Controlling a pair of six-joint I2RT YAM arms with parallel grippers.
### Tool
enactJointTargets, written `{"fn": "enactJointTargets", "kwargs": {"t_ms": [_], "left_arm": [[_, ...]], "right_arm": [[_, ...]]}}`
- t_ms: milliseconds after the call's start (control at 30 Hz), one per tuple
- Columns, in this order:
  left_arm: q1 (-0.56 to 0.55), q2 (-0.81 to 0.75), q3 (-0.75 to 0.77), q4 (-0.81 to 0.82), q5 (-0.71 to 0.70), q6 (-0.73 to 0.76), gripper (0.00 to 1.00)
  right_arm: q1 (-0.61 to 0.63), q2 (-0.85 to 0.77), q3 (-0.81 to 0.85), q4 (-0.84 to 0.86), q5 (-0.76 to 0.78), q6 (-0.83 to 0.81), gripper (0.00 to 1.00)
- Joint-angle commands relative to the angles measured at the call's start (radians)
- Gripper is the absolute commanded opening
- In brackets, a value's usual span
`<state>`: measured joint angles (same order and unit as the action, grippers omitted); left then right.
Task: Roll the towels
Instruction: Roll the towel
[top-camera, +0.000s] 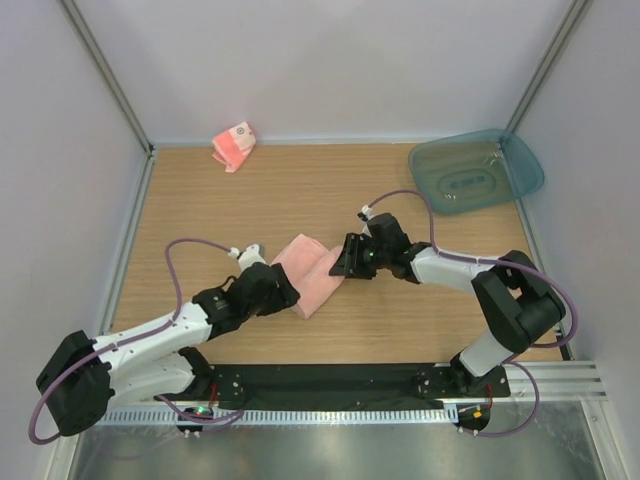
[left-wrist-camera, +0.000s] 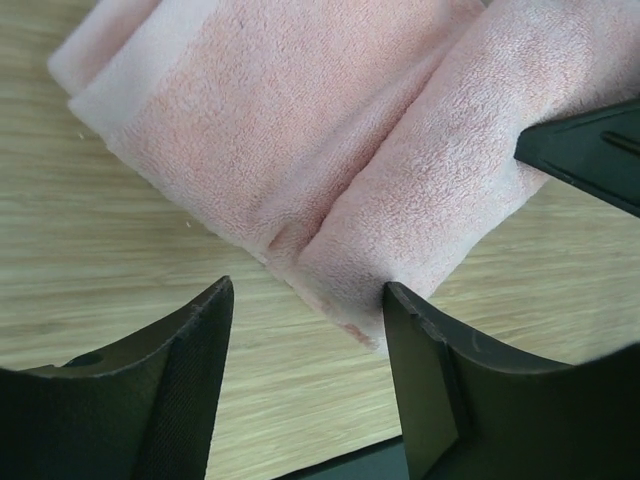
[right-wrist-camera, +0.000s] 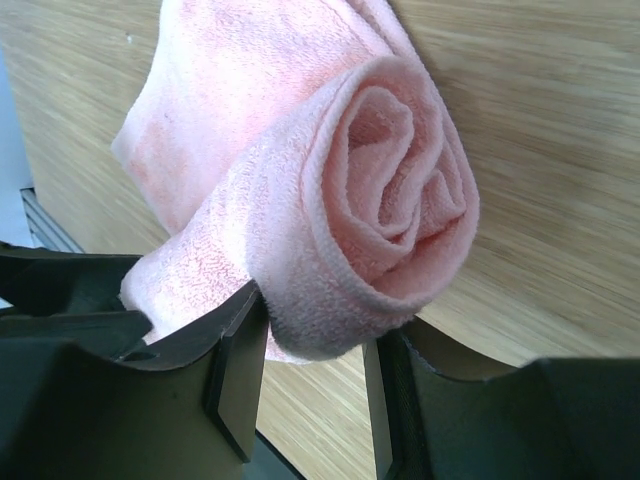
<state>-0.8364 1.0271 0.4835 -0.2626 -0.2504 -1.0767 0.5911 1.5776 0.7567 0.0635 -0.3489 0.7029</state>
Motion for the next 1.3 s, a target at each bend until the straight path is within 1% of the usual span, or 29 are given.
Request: {"fn": "enactJointTargets", "kwargs": {"t_ms": [0,100,167,267,300,400,433,500,533,633,800,1000,1067,1267], "left_arm": [[0.002,-0.027,0.041,-0.047,-0.05,0.161,0.63],[0.0,-0.042,0.063,-0.043,-0.041,0.242,0.64],[-0.004,-0.056,0.069,-0.024,-0.03,0.286,0.64],[-0.036,-0.068,0.069,0.009,-0.03,0.374,0.66],[-0.068,-0.065,0.079,0.014,-0.049,0.417,0.67],[-0.139,-0.044,0.115,0.014,-0.108,0.477,0.7],[-0.185,-0.038,0.122,0.017,-0.15,0.488,0.7],[-0.239,-0.001,0.157,0.026,-0.188,0.518,0.71],[-0.286,0.017,0.17,0.028,-0.234,0.543,0.71],[-0.355,0.096,0.231,0.045,-0.28,0.607,0.73],[-0.372,0.252,0.303,0.086,-0.296,0.681,0.74],[-0.372,0.359,0.349,0.128,-0.358,0.748,0.77],[-0.371,0.386,0.36,0.128,-0.388,0.755,0.77],[-0.339,0.47,0.349,0.138,-0.389,0.741,0.77]], "right_arm": [[-0.019,-0.01,0.064,-0.123,0.051,-0.074,0.46],[-0.027,0.022,0.125,-0.157,0.033,-0.104,0.46],[-0.036,0.073,0.183,-0.192,0.001,-0.123,0.45],[-0.045,0.139,0.26,-0.243,-0.024,-0.157,0.45],[-0.043,0.148,0.277,-0.264,-0.024,-0.17,0.44],[-0.043,0.194,0.337,-0.3,-0.033,-0.189,0.44],[-0.043,0.203,0.363,-0.304,-0.035,-0.197,0.44],[-0.043,0.229,0.389,-0.327,-0.045,-0.209,0.44],[-0.043,0.236,0.41,-0.335,-0.047,-0.218,0.44],[-0.043,0.259,0.446,-0.358,-0.044,-0.233,0.44],[-0.045,0.274,0.469,-0.375,-0.053,-0.24,0.44],[-0.043,0.275,0.463,-0.37,-0.071,-0.24,0.44],[-0.045,0.279,0.464,-0.37,-0.076,-0.241,0.44],[-0.045,0.282,0.474,-0.37,-0.082,-0.241,0.44]]}}
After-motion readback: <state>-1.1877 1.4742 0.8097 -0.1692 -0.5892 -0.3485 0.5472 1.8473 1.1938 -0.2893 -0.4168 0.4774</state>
